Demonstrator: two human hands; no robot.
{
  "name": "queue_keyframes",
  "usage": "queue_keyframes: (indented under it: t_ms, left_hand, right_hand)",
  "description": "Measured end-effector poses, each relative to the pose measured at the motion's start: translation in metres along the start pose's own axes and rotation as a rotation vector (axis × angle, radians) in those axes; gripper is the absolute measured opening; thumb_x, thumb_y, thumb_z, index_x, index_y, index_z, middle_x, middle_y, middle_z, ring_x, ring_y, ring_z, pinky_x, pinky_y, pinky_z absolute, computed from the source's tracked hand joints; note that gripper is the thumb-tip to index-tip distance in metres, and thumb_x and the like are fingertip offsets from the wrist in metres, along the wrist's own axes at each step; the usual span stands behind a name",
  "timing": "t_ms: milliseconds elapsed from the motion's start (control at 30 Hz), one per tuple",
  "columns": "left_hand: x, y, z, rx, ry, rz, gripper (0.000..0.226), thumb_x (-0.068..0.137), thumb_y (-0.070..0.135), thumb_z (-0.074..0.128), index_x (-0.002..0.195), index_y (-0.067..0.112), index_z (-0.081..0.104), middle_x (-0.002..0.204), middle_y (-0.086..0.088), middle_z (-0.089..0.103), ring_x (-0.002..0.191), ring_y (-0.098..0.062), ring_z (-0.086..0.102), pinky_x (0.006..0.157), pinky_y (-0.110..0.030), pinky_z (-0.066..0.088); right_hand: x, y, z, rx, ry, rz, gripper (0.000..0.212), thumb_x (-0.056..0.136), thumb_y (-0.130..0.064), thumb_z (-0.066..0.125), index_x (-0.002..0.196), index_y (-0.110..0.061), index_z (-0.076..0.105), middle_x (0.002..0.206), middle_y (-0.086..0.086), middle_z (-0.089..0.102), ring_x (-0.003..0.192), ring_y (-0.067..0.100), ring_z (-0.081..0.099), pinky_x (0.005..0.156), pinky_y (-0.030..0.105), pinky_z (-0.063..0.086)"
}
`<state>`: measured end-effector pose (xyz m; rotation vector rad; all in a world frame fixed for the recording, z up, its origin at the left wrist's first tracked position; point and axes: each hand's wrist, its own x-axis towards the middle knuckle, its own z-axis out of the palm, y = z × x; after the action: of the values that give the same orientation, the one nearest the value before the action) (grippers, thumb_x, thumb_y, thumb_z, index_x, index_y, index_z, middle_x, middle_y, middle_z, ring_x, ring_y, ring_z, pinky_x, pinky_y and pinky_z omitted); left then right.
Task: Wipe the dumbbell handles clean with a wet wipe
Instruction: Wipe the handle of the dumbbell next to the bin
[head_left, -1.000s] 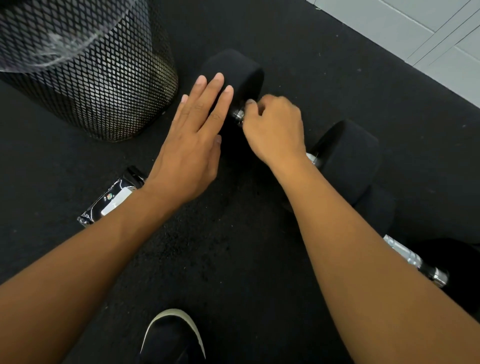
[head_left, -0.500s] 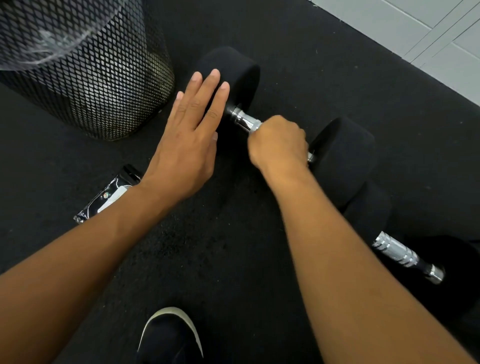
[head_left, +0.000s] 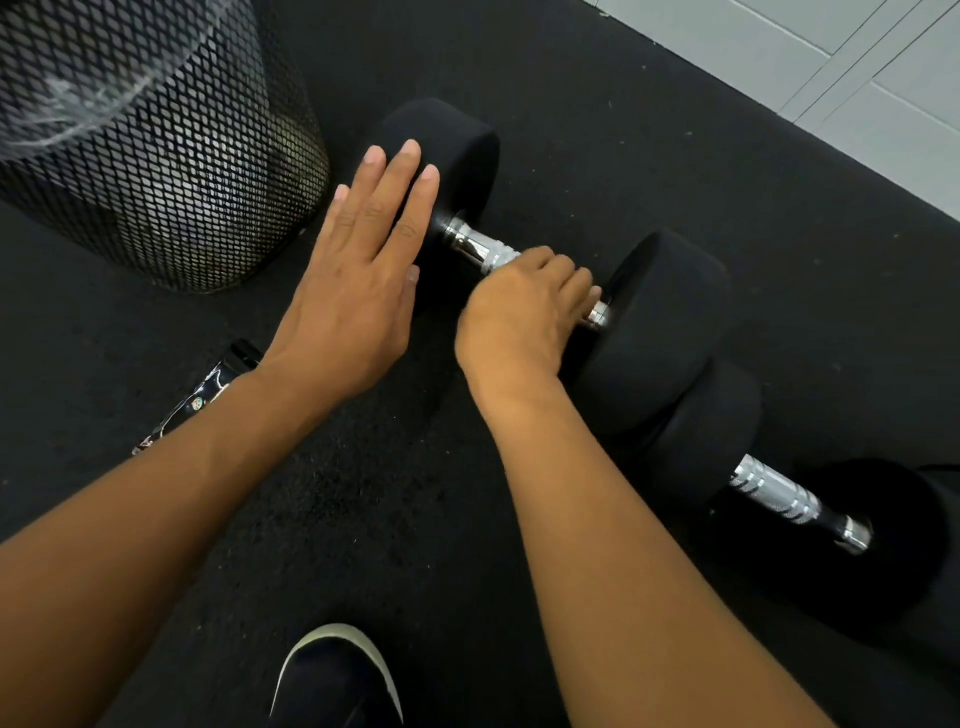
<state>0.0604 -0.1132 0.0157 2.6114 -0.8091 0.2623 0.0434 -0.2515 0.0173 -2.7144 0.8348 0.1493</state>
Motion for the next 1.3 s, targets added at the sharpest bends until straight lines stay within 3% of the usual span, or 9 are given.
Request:
queue_keyframes:
  t_ms: [100,233,333,467,800,1000,1133,1200,1300]
  left_hand:
    - [0.000,0.002,0.001,-0.002,0.012,-0.010,0.071,0.098,-0.002,0.048,0.160,0.004,0.015,0.170,-0.015,0.008,0.157,-0.033,0.001,0.127,-0.053,0.009]
    - [0.001,0.001,-0.002,-0.006,-0.008,0.002,0.070,0.099,-0.001,0.048,0.161,0.004,0.015,0.170,-0.014,0.007,0.158,-0.031,0.001,0.127,-0.053,0.011]
    - [0.000,0.001,-0.003,-0.009,-0.006,-0.001,0.070,0.099,-0.001,0.048,0.161,0.004,0.015,0.170,-0.014,0.007,0.158,-0.031,0.001,0.127,-0.053,0.011]
    - [-0.002,0.003,-0.002,-0.001,-0.006,-0.007,0.072,0.098,-0.001,0.048,0.161,0.004,0.015,0.170,-0.014,0.007,0.157,-0.032,0.000,0.127,-0.051,0.009]
    - [0.004,0.007,-0.003,-0.028,-0.035,-0.043,0.076,0.095,-0.005,0.048,0.161,0.007,0.013,0.171,-0.010,0.004,0.158,-0.028,-0.004,0.128,-0.046,0.002]
    - [-0.005,0.023,-0.007,-0.142,0.076,-0.111,0.060,0.097,0.001,0.053,0.154,0.004,0.036,0.164,-0.013,0.028,0.156,-0.030,0.014,0.128,-0.040,0.009]
    - [-0.026,0.053,-0.013,-0.353,0.107,-0.225,0.043,0.102,0.026,0.057,0.143,0.018,0.052,0.136,-0.001,0.054,0.125,-0.008,0.050,0.104,-0.010,0.034]
    - [-0.030,0.067,-0.020,-0.464,0.020,-0.415,0.032,0.100,0.039,0.057,0.131,0.029,0.060,0.112,0.015,0.063,0.100,0.007,0.059,0.082,-0.001,0.039]
    - [-0.028,0.077,-0.020,-0.785,-0.140,-0.739,0.021,0.099,0.046,0.055,0.106,0.030,0.067,0.087,0.009,0.072,0.077,0.000,0.069,0.057,-0.011,0.048]
  right_hand:
    - [-0.005,-0.020,0.010,0.067,0.115,-0.218,0.042,0.100,-0.011,0.041,0.141,-0.005,0.047,0.139,0.016,0.052,0.134,0.032,0.042,0.124,0.047,0.021]
    - [-0.005,-0.006,0.020,0.083,0.258,-0.415,0.050,0.100,-0.011,0.052,0.149,-0.003,0.044,0.140,0.012,0.055,0.132,0.028,0.047,0.121,0.043,0.032]
    - [-0.005,0.021,0.020,0.125,0.307,-0.244,0.041,0.093,-0.007,0.060,0.134,-0.005,0.055,0.125,0.012,0.060,0.119,0.031,0.053,0.110,0.044,0.042]
    - [-0.011,0.005,0.026,0.099,0.370,0.033,0.045,0.088,-0.010,0.067,0.131,-0.006,0.053,0.130,0.010,0.055,0.129,0.030,0.045,0.121,0.045,0.029]
    - [-0.004,0.018,0.014,0.379,0.357,-0.306,0.032,0.091,0.006,0.060,0.118,-0.007,0.071,0.111,0.007,0.072,0.109,0.026,0.059,0.097,0.039,0.052]
    - [-0.036,0.011,-0.026,0.849,0.219,-0.030,0.036,0.097,0.000,0.049,0.113,-0.021,0.074,0.104,-0.003,0.073,0.098,0.009,0.065,0.087,0.022,0.051]
    - [-0.061,0.011,-0.035,1.408,-0.067,0.309,0.032,0.095,0.000,0.053,0.104,-0.025,0.070,0.101,-0.002,0.073,0.093,0.011,0.072,0.072,0.024,0.058]
    - [-0.071,0.014,-0.035,1.408,-0.066,0.319,0.024,0.093,-0.002,0.061,0.099,-0.025,0.066,0.095,-0.005,0.071,0.084,0.004,0.070,0.069,0.019,0.054]
    - [-0.078,0.019,-0.034,1.207,0.015,0.238,0.015,0.091,-0.012,0.068,0.093,-0.026,0.064,0.088,-0.010,0.066,0.080,0.003,0.065,0.069,0.026,0.058]
